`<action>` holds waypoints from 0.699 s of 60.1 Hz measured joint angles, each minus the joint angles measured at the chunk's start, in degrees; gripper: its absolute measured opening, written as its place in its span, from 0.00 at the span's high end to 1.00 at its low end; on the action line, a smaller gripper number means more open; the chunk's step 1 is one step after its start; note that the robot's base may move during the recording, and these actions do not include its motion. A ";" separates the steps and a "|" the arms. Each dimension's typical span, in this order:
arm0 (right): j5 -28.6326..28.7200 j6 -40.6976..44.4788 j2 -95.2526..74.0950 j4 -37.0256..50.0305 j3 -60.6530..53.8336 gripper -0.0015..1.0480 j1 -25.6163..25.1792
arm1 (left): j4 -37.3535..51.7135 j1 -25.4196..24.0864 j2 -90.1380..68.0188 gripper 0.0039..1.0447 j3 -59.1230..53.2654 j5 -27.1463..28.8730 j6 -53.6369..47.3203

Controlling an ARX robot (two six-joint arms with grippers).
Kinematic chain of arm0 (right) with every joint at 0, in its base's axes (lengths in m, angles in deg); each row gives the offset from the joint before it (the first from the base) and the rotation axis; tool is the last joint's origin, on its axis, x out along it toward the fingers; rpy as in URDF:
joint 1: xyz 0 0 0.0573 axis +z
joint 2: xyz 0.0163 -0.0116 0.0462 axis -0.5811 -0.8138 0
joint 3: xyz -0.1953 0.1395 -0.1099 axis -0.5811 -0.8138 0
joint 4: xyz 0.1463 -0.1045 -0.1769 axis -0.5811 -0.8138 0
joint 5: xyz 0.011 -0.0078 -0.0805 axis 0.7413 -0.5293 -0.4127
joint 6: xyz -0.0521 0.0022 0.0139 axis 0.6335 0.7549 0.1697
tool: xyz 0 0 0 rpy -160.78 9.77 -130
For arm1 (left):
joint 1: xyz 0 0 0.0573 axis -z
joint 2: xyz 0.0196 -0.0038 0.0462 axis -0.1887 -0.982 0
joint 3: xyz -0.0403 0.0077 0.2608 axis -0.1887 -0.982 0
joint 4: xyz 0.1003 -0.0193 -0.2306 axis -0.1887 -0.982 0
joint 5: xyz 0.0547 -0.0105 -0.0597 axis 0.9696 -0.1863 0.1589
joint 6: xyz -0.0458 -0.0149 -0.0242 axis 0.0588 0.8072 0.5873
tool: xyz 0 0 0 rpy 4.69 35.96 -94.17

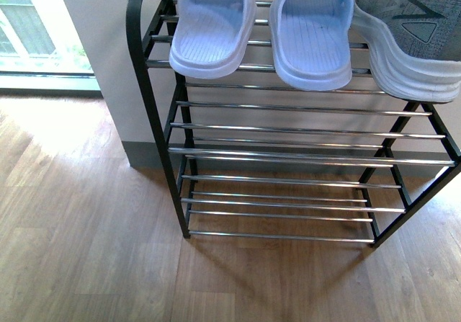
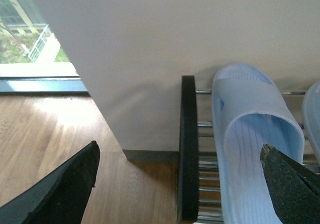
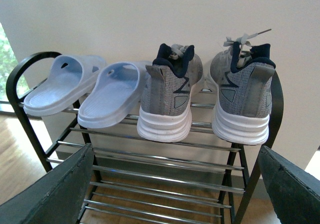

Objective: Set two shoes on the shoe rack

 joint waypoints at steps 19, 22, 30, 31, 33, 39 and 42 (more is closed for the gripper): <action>0.00 0.00 0.00 0.00 -0.02 0.09 0.00 | -1.55 -4.52 25.62 0.09 -21.18 1.42 2.16; 0.00 0.02 0.00 0.00 -0.02 0.09 0.00 | -3.34 -6.01 30.18 0.09 -24.15 1.79 2.51; 0.00 0.02 0.00 0.00 -0.02 0.09 0.00 | -7.21 -9.27 40.50 0.09 -29.64 1.62 4.76; -0.02 0.00 0.00 0.00 -0.02 0.09 0.00 | -7.37 -9.57 41.38 0.09 -30.16 1.64 4.94; 0.00 0.00 0.00 0.00 -0.02 0.09 0.00 | -7.50 -9.88 42.27 0.09 -30.58 1.64 5.18; 0.00 0.00 0.00 0.00 -0.02 0.09 0.00 | -7.52 -10.19 43.04 0.09 -30.73 1.64 5.66; 0.00 0.00 0.00 0.00 -0.02 0.09 0.00 | -4.63 -10.86 43.34 0.12 -31.87 -1.42 4.37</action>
